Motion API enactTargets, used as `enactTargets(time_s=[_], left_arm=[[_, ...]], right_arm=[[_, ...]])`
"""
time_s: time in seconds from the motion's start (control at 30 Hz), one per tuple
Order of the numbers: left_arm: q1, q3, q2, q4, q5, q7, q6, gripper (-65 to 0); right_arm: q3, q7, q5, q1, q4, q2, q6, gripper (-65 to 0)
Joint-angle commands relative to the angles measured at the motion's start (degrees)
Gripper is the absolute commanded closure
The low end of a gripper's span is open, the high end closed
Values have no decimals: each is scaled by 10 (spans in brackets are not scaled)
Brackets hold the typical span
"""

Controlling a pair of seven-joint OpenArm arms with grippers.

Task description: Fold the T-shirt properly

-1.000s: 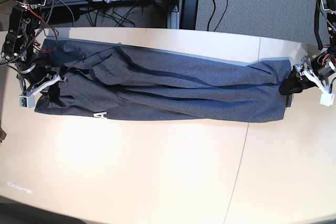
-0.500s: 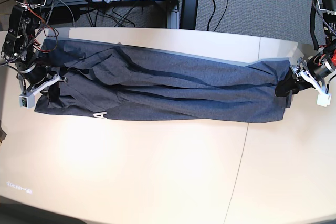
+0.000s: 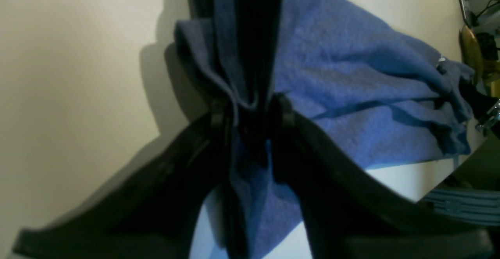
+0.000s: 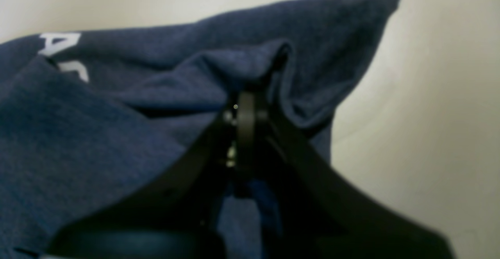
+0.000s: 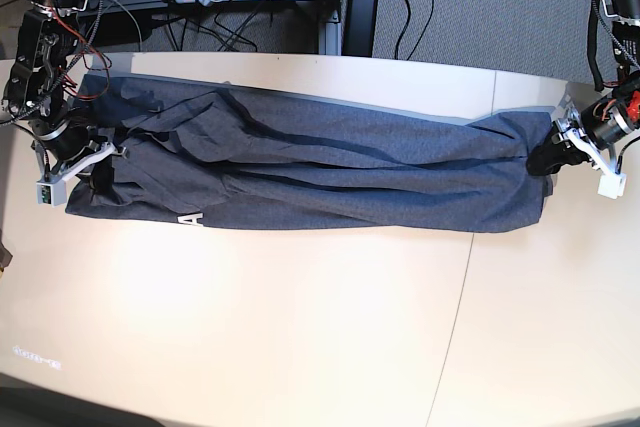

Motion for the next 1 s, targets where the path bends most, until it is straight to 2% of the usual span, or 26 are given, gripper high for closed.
enactTargets(time_s=[0.0,0.2,0.27,0.33,0.53,0.73,0.87,0.97], left_arm=[[-6,-3,-11,5,-7,-4,5,-154],[-6,-3,-11,6,-21,-7,5,-140],[-8,-3,-9,6,-22,-6,5,-87],[-9,-3,-4,6,-22,-6,5,-1],[-14,-3,16,6,-21,-10,5,0],[-23,-3,14,6,20,-57,5,0],[-40,-3,11,6,50,-57,5,0],[-41,-3,2,6,50,-57,5,0]], right_arm=[[5,6,3,6,8,11,44,0],[5,6,3,6,8,11,44,0],[5,6,3,6,8,11,44,0],[5,6,3,6,8,11,44,0],[5,6,3,6,8,11,44,0],[5,7,5,6,8,11,44,0],[5,6,38,6,8,11,45,0],[5,1,57,6,8,11,45,0]])
